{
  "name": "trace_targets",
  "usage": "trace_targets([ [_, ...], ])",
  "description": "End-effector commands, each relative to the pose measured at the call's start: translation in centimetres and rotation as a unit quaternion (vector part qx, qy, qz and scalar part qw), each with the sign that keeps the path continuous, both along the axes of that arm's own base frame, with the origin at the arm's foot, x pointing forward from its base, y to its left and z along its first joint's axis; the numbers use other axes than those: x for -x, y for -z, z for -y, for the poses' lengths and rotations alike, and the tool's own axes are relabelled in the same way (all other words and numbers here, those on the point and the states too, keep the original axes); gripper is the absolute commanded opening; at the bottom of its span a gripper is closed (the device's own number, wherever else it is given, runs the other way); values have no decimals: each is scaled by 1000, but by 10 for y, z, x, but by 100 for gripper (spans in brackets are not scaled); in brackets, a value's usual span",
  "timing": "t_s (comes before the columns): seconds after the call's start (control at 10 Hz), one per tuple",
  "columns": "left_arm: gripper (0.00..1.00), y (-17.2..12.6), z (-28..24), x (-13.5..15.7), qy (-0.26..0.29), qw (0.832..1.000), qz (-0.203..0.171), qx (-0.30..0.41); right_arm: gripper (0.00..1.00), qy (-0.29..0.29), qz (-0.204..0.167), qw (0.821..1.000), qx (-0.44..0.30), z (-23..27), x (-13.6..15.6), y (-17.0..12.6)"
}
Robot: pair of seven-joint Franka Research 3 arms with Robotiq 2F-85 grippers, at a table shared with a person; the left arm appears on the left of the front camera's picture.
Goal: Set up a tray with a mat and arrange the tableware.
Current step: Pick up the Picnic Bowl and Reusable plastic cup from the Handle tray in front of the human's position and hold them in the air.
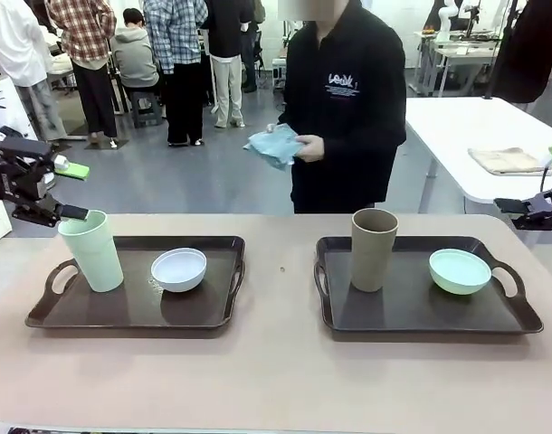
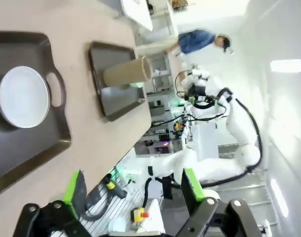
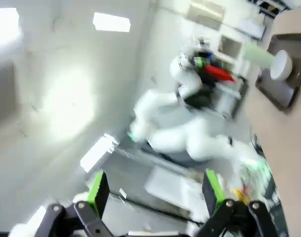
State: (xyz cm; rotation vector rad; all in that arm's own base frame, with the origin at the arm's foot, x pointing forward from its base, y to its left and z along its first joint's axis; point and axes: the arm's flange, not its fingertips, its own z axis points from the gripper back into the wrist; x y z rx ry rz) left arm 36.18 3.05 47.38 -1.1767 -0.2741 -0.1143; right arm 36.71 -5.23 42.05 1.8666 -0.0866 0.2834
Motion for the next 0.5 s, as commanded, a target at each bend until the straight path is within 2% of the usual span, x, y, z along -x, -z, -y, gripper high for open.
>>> trace_targets([
  [0.0,100,-29,1,19,11,996,43,-77,100,-11,51,997,51,-7,11,-22],
  [0.1,100,0,0,0,0,1000,0,0,100,0,0,1000,0,0,0,0],
  [0.2,100,-2,2,-7,-49,998,-2,45,100,0,6,1000,-12,-8,-2,-6],
  [0.3,100,11,-2,17,-70,993,-28,92,100,5,13,1000,26,-13,6,-3],
  [0.4,100,19,-16,28,-72,988,-45,132,100,0,0,1000,0,-2,-2,4],
])
